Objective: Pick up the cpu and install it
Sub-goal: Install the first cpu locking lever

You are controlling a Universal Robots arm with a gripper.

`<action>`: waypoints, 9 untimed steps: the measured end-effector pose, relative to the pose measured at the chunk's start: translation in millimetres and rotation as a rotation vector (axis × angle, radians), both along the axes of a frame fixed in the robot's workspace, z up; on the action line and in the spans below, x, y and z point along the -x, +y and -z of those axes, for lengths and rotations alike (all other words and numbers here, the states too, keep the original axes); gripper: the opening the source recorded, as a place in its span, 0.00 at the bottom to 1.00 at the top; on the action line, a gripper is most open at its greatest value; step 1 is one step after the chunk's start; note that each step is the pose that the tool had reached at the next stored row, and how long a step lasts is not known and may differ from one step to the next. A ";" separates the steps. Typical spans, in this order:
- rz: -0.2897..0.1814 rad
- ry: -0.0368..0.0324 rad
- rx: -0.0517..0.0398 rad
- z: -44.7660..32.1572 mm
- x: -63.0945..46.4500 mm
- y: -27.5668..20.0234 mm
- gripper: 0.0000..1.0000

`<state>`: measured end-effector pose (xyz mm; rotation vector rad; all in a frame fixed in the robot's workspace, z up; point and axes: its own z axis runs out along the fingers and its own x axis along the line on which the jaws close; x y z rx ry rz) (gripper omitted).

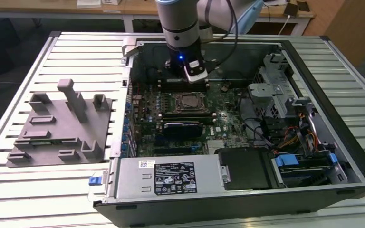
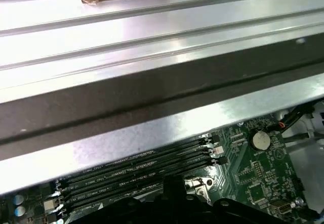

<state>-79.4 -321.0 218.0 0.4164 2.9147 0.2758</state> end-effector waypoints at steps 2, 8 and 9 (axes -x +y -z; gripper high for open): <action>0.000 -0.0002 0.0014 -1.8 0.0 0.0 0.11; 0.000 -0.0001 0.0022 -2.0 0.0 0.0 0.11; 0.000 -0.0001 0.0028 -2.0 0.0 0.0 0.11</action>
